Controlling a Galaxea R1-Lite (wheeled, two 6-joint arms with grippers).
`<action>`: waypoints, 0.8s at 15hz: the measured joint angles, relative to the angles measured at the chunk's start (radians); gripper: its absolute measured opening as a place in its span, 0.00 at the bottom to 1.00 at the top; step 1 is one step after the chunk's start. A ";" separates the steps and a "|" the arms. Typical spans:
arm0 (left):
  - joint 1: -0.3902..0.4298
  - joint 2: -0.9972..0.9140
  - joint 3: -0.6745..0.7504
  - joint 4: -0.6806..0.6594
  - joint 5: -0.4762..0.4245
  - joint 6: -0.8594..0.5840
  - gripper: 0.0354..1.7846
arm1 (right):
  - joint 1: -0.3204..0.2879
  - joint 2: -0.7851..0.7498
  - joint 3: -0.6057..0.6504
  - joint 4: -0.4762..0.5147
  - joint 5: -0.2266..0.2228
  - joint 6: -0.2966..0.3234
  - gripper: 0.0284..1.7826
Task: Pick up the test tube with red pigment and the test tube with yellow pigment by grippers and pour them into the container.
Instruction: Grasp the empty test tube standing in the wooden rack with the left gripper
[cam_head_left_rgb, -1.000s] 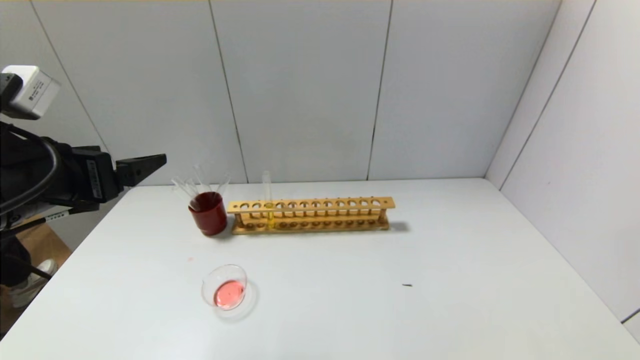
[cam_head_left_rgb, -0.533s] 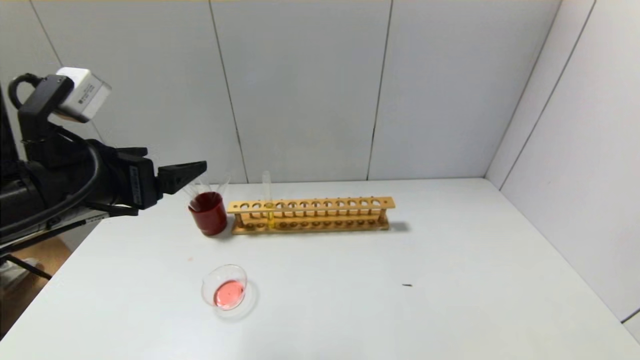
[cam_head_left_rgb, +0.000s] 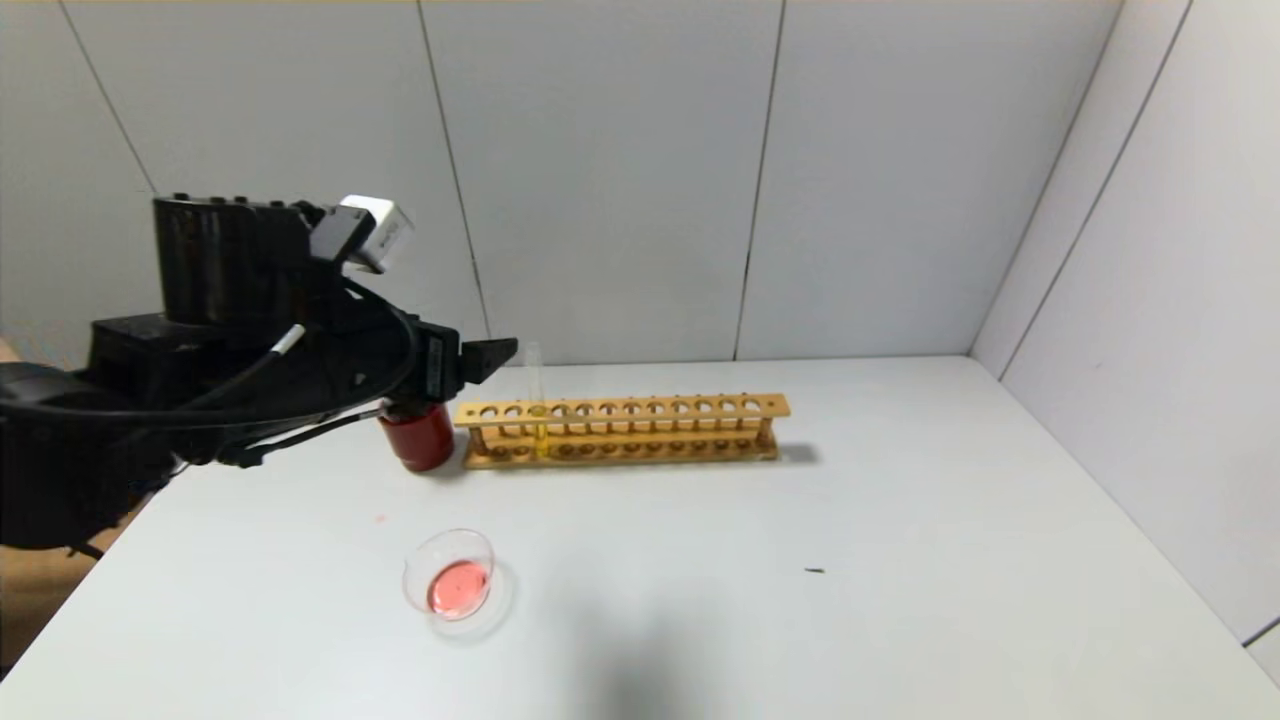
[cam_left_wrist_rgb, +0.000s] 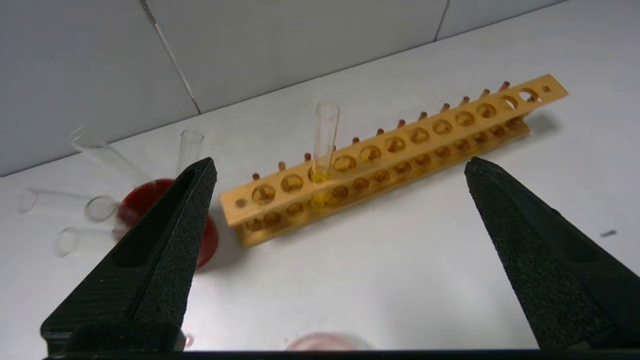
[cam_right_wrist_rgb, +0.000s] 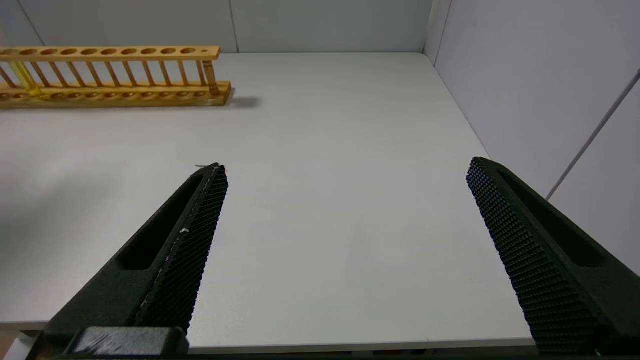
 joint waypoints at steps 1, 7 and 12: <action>-0.001 0.050 -0.019 -0.033 0.000 -0.009 0.98 | 0.000 0.000 0.000 0.000 0.000 0.000 0.98; 0.002 0.297 -0.214 -0.042 0.007 -0.029 0.98 | 0.000 0.000 0.000 0.000 0.000 0.000 0.98; 0.007 0.420 -0.309 -0.019 0.008 -0.029 0.98 | 0.000 0.000 0.000 0.000 0.000 0.000 0.98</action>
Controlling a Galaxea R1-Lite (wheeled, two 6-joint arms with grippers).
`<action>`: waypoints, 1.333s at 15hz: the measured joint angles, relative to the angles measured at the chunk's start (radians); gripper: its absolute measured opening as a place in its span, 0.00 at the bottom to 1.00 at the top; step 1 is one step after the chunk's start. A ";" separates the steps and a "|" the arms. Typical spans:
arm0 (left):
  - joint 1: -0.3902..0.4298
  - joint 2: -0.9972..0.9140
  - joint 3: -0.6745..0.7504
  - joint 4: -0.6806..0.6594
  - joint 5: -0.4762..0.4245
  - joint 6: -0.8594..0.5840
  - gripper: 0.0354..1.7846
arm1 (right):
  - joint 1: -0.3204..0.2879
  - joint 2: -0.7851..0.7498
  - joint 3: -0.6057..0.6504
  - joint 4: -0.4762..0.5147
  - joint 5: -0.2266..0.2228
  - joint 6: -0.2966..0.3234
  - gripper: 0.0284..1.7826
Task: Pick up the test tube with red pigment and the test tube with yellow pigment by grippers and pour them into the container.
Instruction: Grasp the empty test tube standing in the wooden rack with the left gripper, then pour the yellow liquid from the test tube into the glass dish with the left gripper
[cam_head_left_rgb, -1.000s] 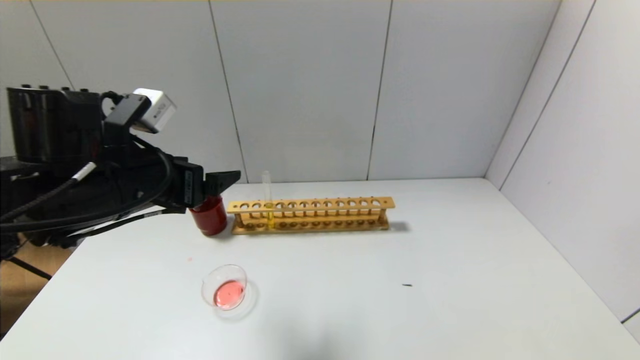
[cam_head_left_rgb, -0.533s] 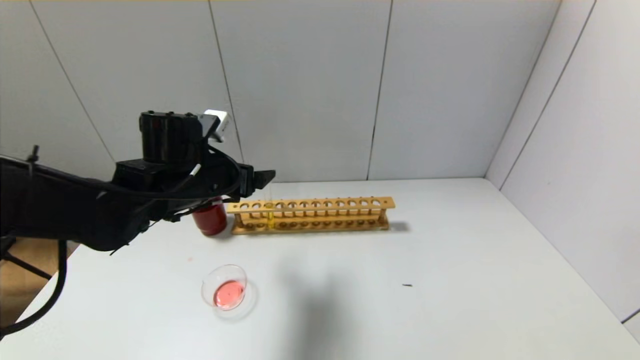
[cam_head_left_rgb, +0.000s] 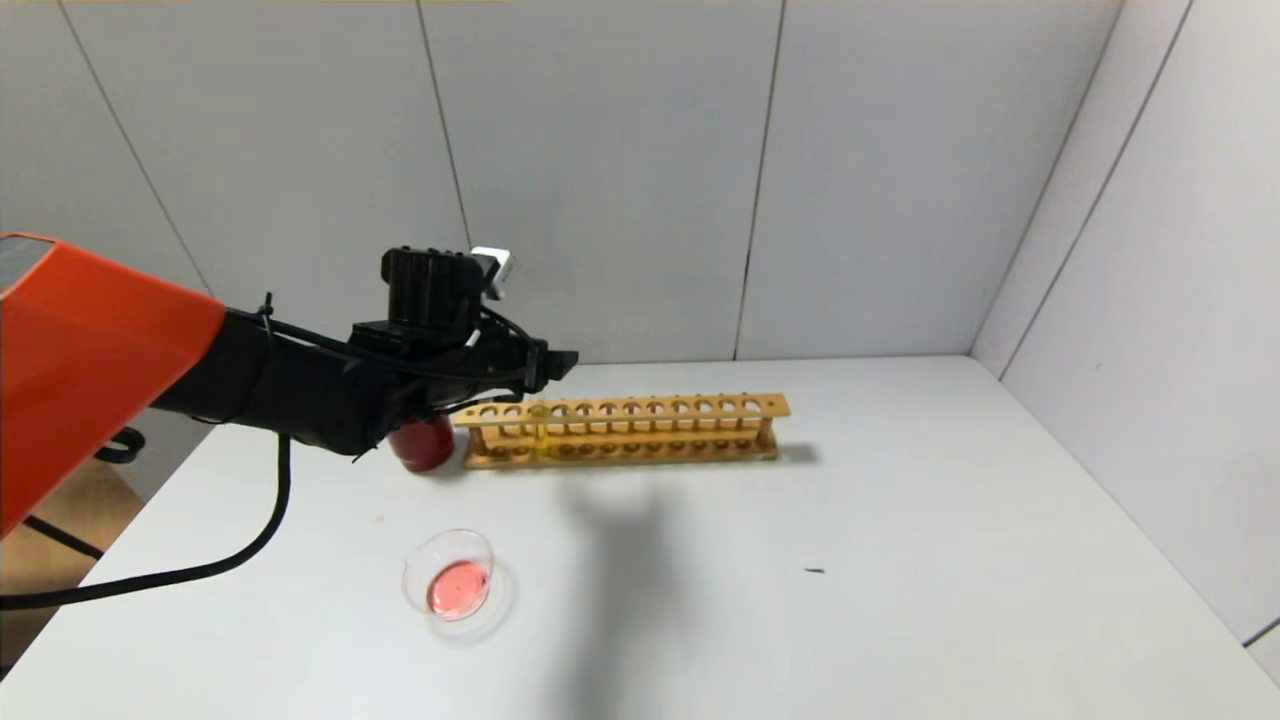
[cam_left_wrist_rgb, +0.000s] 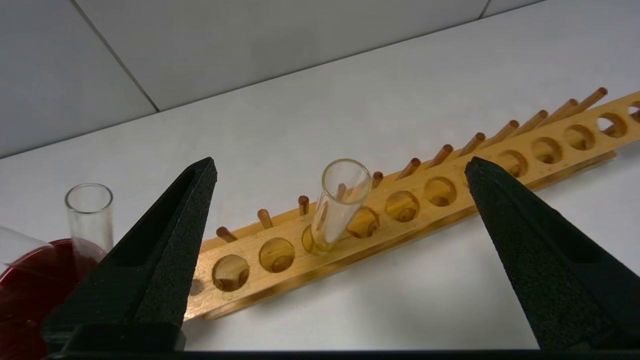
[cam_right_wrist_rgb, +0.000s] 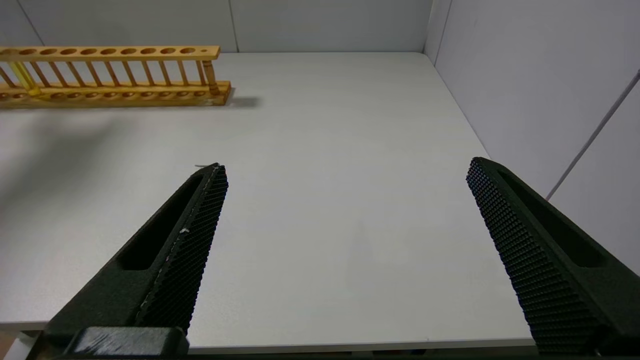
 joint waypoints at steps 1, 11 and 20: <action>0.001 0.016 -0.010 0.000 0.000 0.000 0.98 | 0.000 0.000 0.000 0.000 0.000 0.000 0.98; 0.000 0.114 -0.070 0.000 -0.001 0.008 0.79 | 0.000 0.000 0.000 0.000 0.000 0.000 0.98; -0.008 0.119 -0.056 0.010 0.004 0.010 0.17 | 0.000 0.000 0.000 0.000 0.000 0.000 0.98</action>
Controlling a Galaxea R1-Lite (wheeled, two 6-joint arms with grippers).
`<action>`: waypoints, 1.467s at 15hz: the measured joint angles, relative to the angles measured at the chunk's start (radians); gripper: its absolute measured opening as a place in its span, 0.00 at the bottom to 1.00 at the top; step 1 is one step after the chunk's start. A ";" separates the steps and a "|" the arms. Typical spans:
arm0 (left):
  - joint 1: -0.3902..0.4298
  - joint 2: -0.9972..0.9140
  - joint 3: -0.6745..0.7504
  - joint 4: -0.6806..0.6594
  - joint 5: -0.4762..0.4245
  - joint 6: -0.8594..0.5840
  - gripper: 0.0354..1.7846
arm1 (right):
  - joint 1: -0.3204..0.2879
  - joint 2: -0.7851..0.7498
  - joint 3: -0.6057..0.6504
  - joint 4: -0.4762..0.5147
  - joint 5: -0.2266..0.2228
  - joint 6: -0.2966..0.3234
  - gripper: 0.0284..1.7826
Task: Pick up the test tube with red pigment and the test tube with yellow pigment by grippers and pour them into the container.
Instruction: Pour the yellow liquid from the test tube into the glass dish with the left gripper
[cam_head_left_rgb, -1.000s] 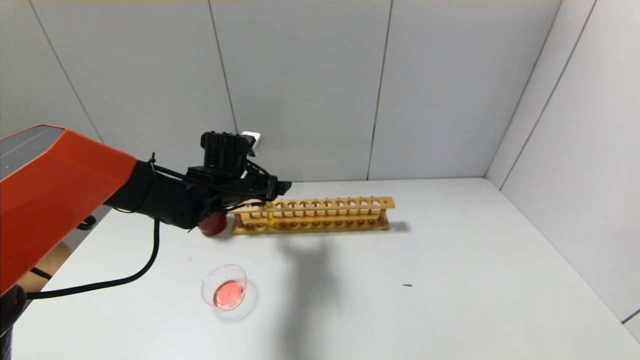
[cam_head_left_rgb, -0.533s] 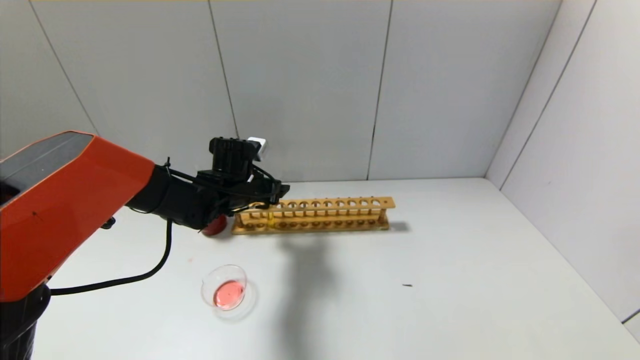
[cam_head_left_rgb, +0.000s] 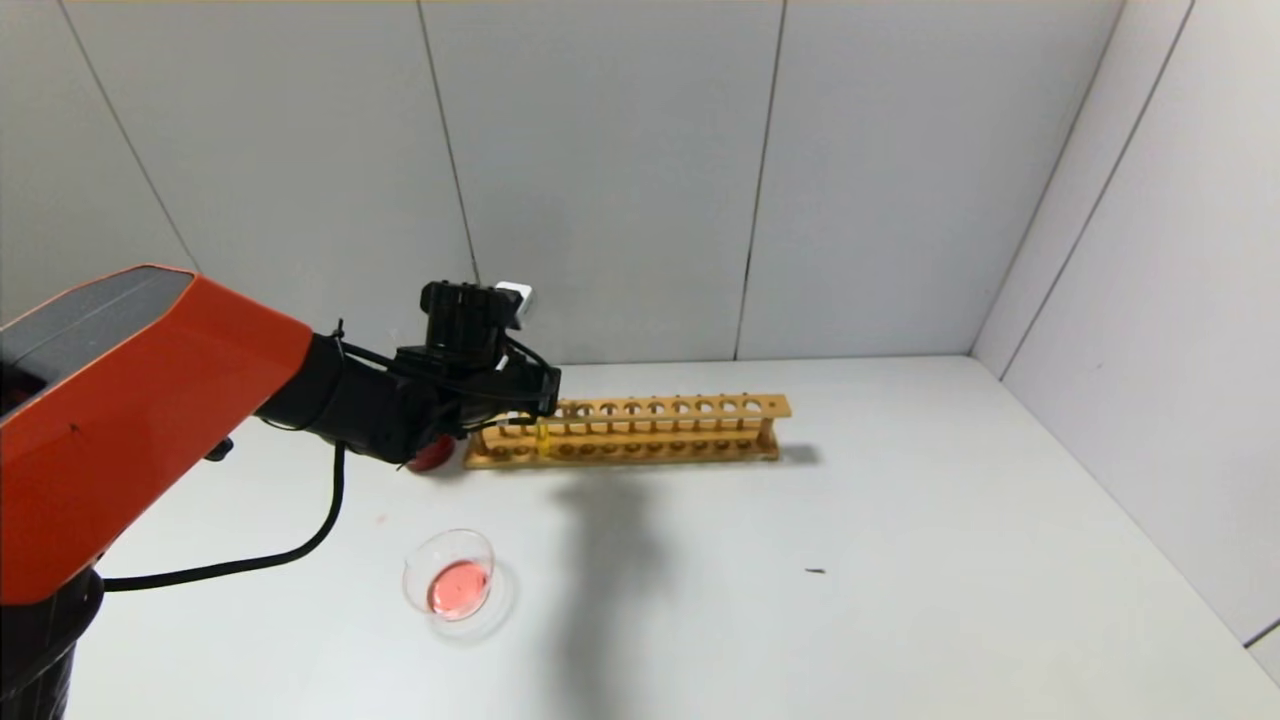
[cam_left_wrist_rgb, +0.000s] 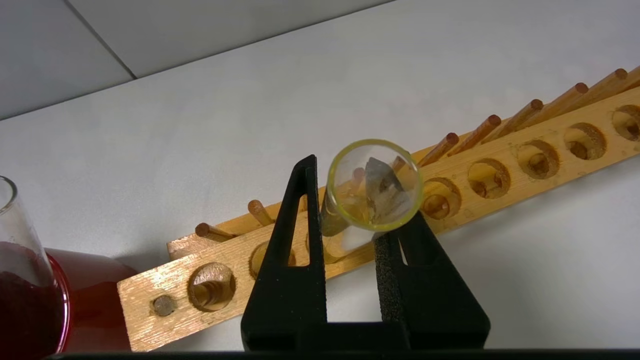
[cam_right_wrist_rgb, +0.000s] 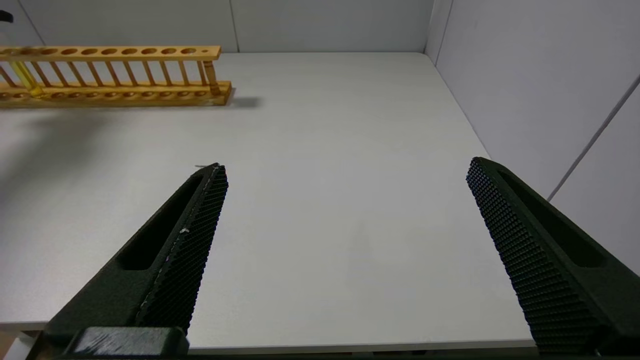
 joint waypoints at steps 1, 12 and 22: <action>-0.003 0.000 -0.002 0.003 0.001 0.001 0.17 | 0.000 0.000 0.000 0.000 0.000 0.000 0.98; -0.004 -0.297 -0.036 0.129 0.046 0.136 0.17 | 0.000 0.000 0.000 0.000 0.000 0.000 0.98; 0.001 -0.719 0.387 0.120 0.127 0.413 0.17 | 0.000 0.000 0.000 0.000 0.000 0.000 0.98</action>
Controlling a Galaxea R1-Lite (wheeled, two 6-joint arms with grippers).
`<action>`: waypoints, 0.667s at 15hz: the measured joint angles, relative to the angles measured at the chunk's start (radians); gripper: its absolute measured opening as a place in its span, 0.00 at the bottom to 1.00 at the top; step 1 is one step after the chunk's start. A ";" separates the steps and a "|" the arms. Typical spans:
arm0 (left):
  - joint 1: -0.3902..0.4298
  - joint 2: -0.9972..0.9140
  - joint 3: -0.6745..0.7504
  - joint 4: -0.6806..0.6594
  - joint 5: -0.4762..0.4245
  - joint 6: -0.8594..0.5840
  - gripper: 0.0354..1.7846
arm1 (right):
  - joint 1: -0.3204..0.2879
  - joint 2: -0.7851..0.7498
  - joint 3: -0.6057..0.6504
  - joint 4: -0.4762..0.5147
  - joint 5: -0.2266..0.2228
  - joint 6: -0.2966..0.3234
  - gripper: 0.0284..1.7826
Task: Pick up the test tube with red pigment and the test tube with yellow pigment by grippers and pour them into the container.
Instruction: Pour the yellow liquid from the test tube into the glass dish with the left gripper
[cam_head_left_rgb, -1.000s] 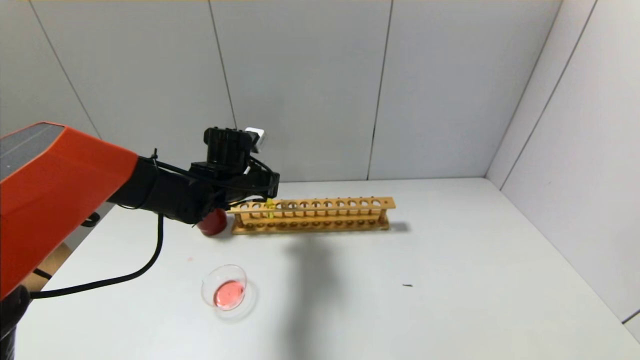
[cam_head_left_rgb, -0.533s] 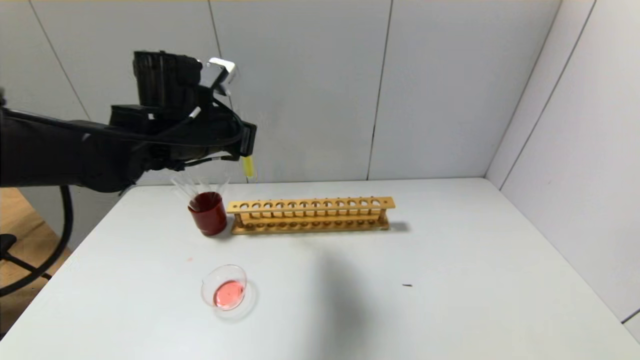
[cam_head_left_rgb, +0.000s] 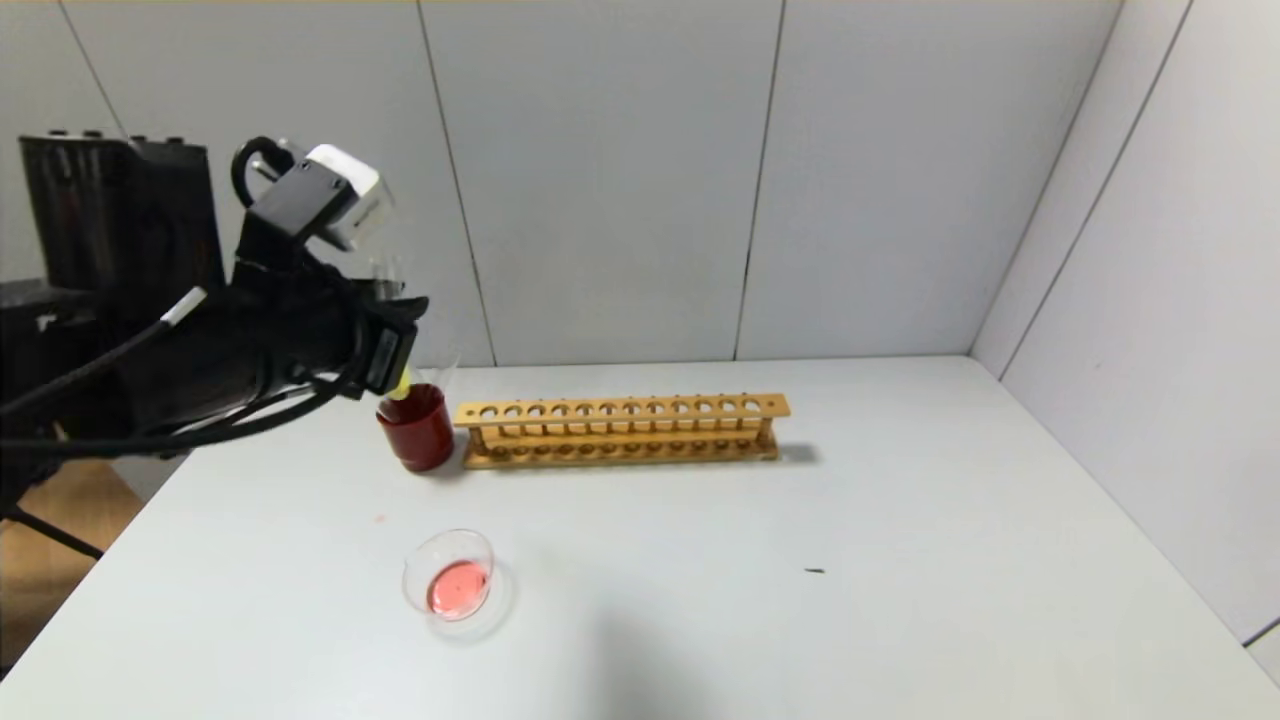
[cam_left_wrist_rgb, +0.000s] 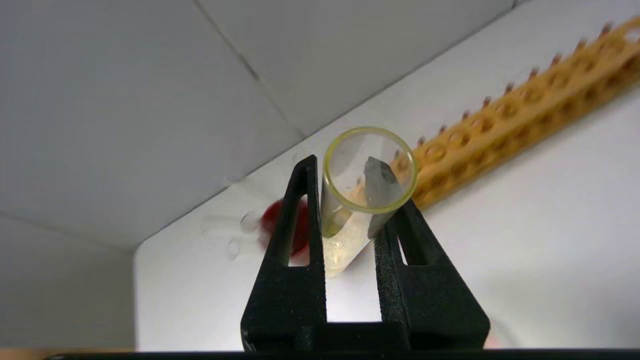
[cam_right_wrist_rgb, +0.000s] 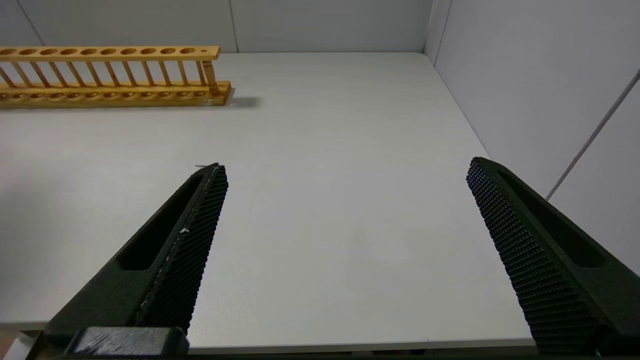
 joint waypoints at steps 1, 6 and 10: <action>0.023 -0.044 0.077 -0.037 -0.004 0.060 0.17 | 0.000 0.000 0.000 0.000 0.000 0.000 0.98; 0.107 -0.171 0.331 -0.181 -0.048 0.356 0.17 | 0.000 0.000 0.000 0.000 0.000 0.000 0.98; 0.125 -0.157 0.363 -0.182 -0.043 0.432 0.17 | 0.000 0.000 0.000 0.000 0.000 0.000 0.98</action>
